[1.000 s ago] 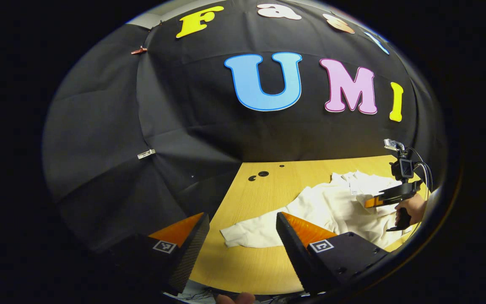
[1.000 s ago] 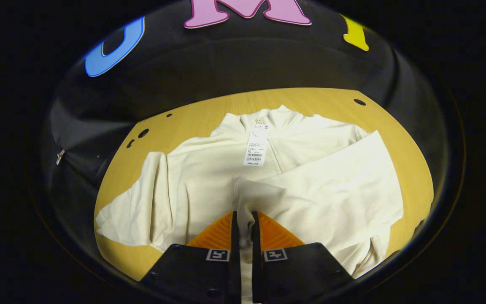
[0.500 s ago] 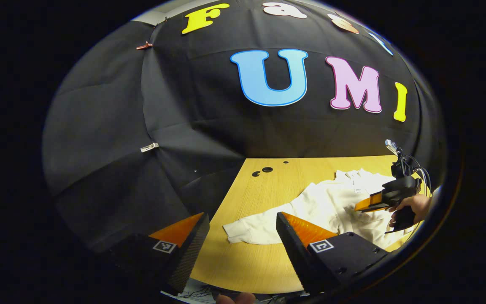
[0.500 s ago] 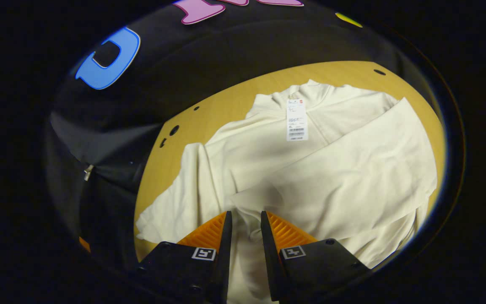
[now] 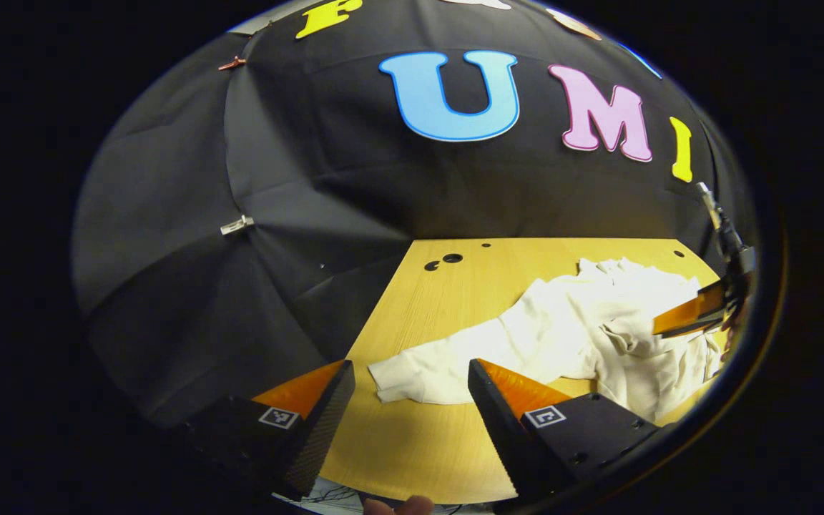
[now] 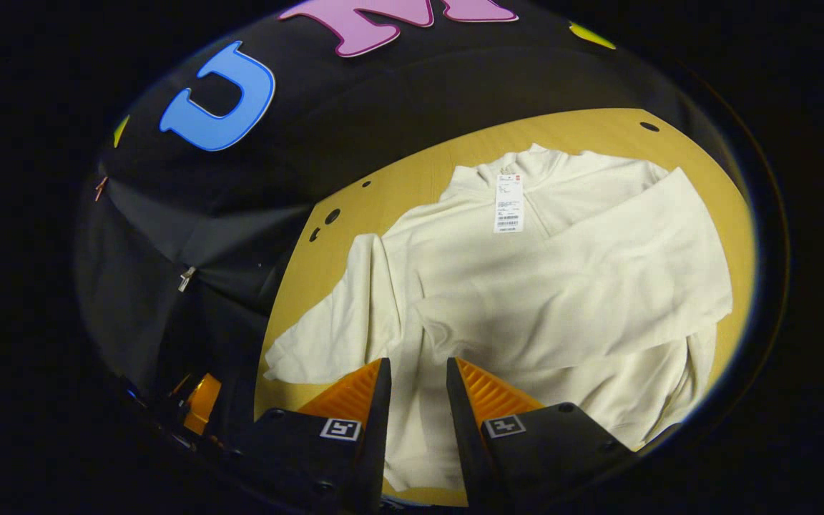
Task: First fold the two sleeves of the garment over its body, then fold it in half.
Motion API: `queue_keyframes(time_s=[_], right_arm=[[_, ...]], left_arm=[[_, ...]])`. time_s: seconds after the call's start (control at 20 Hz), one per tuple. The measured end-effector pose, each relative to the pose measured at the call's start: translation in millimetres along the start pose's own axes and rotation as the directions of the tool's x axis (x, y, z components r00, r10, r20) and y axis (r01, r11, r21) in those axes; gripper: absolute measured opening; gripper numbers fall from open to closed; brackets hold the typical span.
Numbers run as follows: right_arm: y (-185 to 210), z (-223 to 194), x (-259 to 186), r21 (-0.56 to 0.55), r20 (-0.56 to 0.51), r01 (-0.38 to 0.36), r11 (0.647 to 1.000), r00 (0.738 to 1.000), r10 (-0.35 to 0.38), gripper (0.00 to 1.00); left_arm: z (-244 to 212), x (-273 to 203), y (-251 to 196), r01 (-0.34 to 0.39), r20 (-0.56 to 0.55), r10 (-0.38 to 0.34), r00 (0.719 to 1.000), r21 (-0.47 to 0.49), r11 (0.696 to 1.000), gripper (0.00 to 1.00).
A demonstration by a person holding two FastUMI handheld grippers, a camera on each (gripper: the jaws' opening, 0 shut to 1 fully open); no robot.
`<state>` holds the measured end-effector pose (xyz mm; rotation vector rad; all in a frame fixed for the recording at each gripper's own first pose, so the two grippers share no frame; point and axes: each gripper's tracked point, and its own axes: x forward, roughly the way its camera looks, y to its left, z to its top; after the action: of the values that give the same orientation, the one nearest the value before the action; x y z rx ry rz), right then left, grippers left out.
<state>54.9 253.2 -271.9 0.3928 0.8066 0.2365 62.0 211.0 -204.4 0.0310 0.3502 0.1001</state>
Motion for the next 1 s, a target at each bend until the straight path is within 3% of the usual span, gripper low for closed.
queue_keyframes(time_s=[0.3,0.6,1.0], right_arm=[[-48,-32,-52,-0.025,-0.031,0.06,0.998,0.998,-0.061,0.48],[-82,-32,-89,0.131,0.019,0.099,0.986,0.995,-0.103,0.48],[-107,-40,-113,0.16,0.028,0.129,0.979,0.99,-0.135,0.48]], left_arm=[[-25,51,6,-0.029,-0.1,0.027,0.995,-0.018,0.999,0.99],[-61,94,22,-0.093,-0.215,0.082,0.973,-0.042,0.995,0.99],[-92,129,15,-0.075,-0.342,0.027,0.939,-0.129,0.989,0.99]])
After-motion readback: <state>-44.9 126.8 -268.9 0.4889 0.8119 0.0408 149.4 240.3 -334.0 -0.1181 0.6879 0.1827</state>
